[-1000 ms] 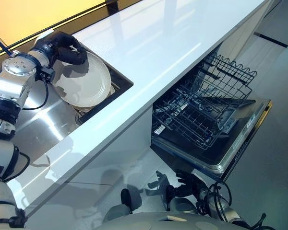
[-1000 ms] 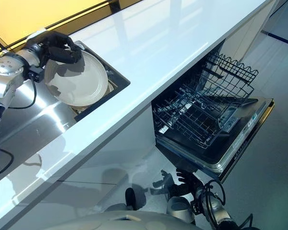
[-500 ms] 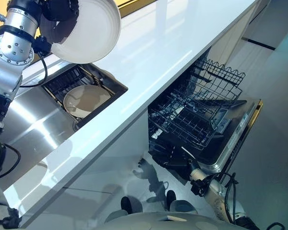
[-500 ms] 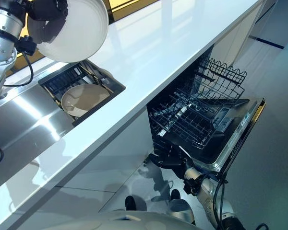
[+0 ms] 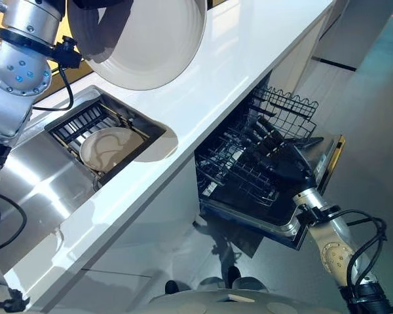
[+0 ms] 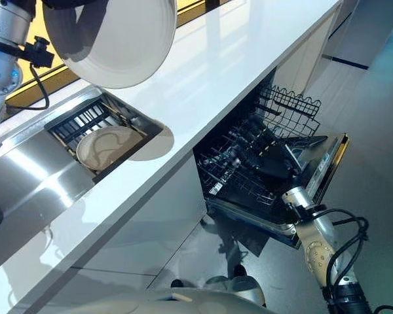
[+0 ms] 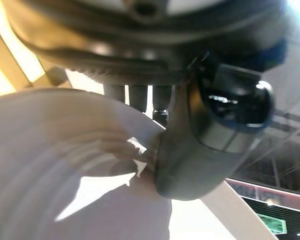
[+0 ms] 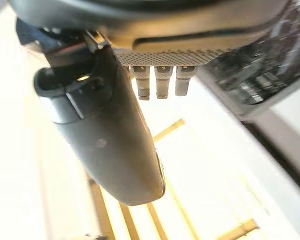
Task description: Pick up plates and place into dishwasher.
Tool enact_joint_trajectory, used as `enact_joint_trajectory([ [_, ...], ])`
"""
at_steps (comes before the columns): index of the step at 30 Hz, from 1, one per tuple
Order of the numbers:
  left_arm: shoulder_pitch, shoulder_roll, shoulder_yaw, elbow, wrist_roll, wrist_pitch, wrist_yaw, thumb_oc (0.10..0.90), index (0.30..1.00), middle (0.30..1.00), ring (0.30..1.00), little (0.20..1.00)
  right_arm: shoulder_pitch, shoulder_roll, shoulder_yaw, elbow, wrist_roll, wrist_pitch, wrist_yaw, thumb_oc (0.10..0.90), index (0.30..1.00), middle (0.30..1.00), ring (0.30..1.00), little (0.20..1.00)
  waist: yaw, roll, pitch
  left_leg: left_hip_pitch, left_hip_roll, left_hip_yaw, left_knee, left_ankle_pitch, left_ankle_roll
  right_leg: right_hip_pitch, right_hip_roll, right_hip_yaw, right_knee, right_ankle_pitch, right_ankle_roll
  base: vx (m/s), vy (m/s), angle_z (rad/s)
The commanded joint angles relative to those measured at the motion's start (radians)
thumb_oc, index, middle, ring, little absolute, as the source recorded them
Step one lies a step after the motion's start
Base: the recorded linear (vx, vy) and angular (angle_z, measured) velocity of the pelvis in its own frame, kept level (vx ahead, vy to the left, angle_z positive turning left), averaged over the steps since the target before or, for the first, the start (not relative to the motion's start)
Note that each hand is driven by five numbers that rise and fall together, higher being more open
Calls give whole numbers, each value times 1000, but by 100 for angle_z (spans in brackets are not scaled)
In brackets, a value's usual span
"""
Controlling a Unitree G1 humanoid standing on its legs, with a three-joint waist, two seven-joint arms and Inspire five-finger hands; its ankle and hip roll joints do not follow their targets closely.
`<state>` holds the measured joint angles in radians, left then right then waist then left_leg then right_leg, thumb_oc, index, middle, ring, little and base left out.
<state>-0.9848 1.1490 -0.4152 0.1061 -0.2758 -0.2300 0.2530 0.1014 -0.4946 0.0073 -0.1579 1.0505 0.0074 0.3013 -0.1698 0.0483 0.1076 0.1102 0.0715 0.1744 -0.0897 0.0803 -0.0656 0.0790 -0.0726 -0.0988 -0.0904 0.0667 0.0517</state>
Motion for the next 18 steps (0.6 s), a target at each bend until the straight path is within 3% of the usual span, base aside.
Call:
enact_joint_trajectory([
  [1, -69, 20, 163, 34, -9, -67, 51, 100, 300, 300, 300, 200, -143, -24, -74, -158, 145, -27, -10, 800, 900, 900, 900, 900, -4, -3, -64, 46, -91, 5, 2, -109, 46, 29, 26, 12, 5, -25, 53, -11, 12, -20],
  [10, -124, -55, 77, 19, 81, -99, 100, 100, 300, 300, 300, 200, -217, -15, -59, -193, 271, 78, -28, 800, 900, 900, 900, 900, -18, -6, -78, 42, -89, 25, 2, -100, 47, 18, 33, 31, 5, -13, 51, -17, 6, -8],
  [18, -105, -187, 13, 79, 217, -175, 205, 100, 300, 300, 300, 200, -245, -4, 15, -169, 312, 159, -13, 800, 900, 900, 900, 900, -52, -17, -82, 43, -82, 52, 2, -94, 46, 6, 41, 61, 7, -3, 47, -13, 5, -9],
])
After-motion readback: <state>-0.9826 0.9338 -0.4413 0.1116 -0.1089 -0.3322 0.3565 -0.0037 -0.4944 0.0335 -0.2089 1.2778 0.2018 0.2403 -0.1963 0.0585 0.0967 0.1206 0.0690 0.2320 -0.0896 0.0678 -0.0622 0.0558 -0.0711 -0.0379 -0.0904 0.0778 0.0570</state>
